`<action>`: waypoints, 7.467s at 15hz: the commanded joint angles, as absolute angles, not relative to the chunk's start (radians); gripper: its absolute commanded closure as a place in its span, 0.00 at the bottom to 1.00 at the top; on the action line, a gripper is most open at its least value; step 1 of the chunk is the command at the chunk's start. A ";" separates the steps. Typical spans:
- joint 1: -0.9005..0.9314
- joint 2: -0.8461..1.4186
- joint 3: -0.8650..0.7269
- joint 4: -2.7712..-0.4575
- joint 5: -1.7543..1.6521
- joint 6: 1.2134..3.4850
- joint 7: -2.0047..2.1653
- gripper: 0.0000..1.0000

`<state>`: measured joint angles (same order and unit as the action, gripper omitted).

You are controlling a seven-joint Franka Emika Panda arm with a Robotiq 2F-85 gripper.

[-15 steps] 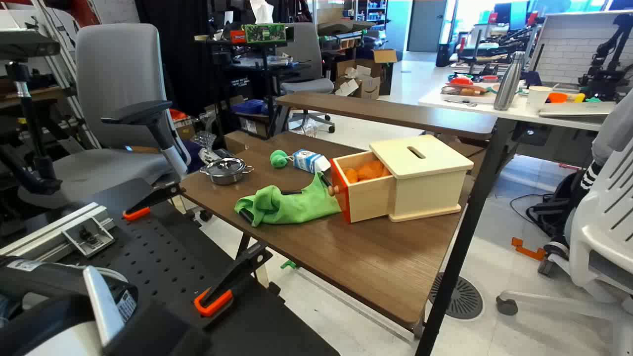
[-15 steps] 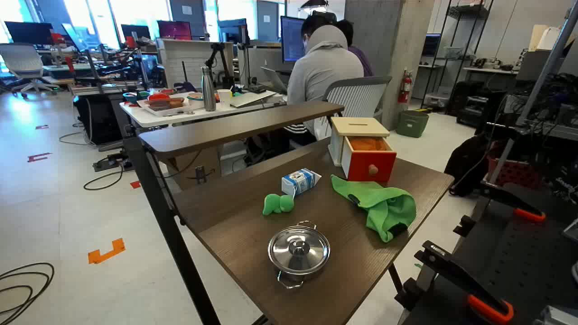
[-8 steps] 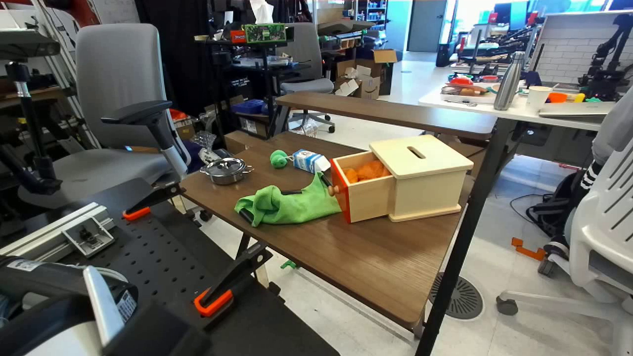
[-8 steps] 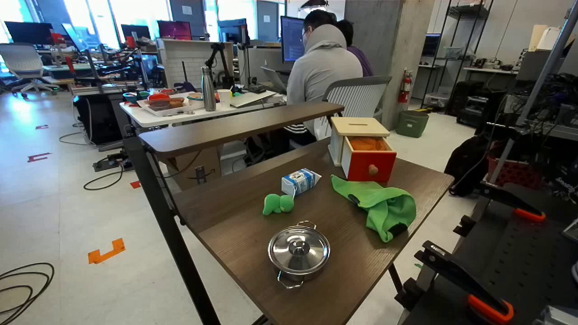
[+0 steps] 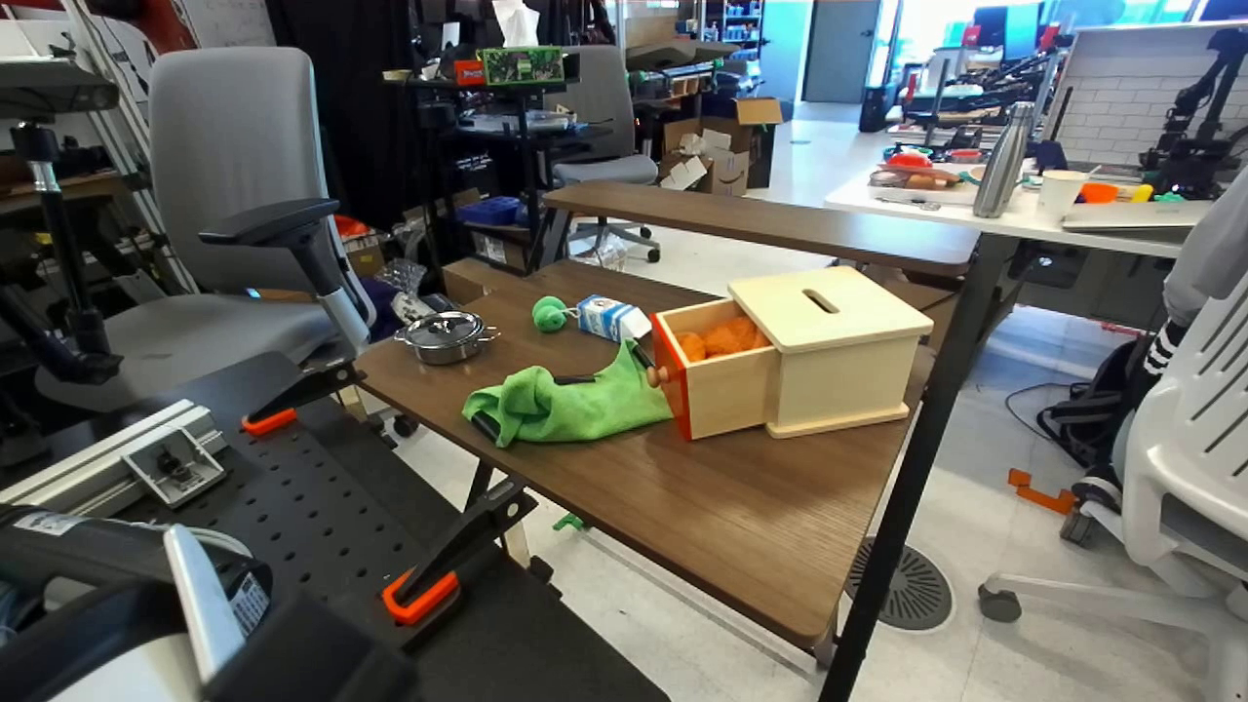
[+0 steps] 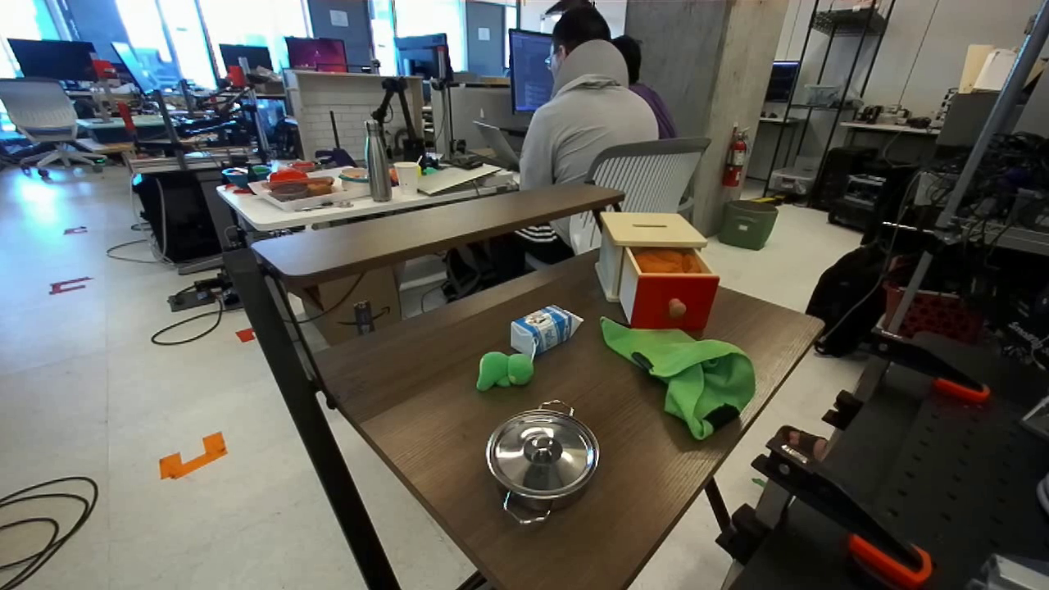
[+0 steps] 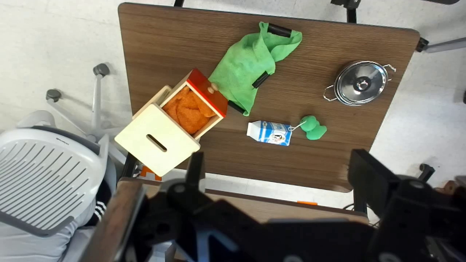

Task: Move the blue and white carton to the right

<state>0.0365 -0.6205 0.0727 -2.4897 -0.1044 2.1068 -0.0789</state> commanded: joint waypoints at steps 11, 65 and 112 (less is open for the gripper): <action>0.034 -0.628 0.072 -2.505 -0.116 2.123 -0.042 0.00; 0.234 0.922 -0.095 -1.599 0.059 2.577 1.029 0.51; -0.161 0.571 -0.275 -2.157 -0.022 2.664 0.361 0.83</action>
